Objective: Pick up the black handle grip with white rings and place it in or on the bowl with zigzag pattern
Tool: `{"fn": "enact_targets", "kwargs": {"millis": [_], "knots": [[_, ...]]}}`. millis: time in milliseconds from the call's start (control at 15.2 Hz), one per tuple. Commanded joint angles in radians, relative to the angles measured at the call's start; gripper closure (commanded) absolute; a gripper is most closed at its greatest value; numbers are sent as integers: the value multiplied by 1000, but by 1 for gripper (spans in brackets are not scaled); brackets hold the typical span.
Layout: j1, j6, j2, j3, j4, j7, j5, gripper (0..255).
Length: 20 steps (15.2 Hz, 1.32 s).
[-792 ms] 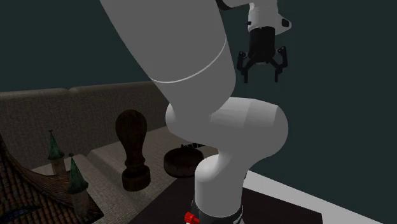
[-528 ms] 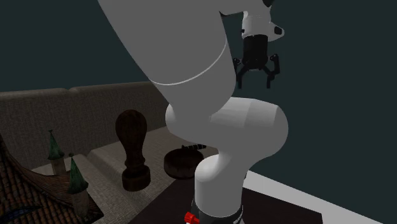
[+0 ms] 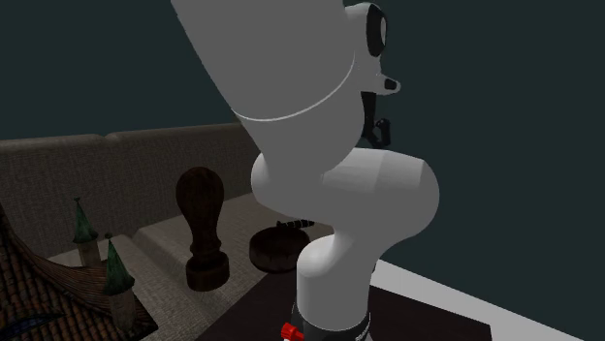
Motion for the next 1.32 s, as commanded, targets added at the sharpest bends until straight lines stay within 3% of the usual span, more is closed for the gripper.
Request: {"fn": "enact_targets", "kwargs": {"millis": [0,462,792,1056,1254], "knots": [[15,69,26,40,-30,59,41,0],[49,335,200,176,-75,242,151,0],[50,537,387,276,-51,379,186,0],[28,690,561,354,-2,513,154,0],[6,794,703,401,51,645,71,0]]}}
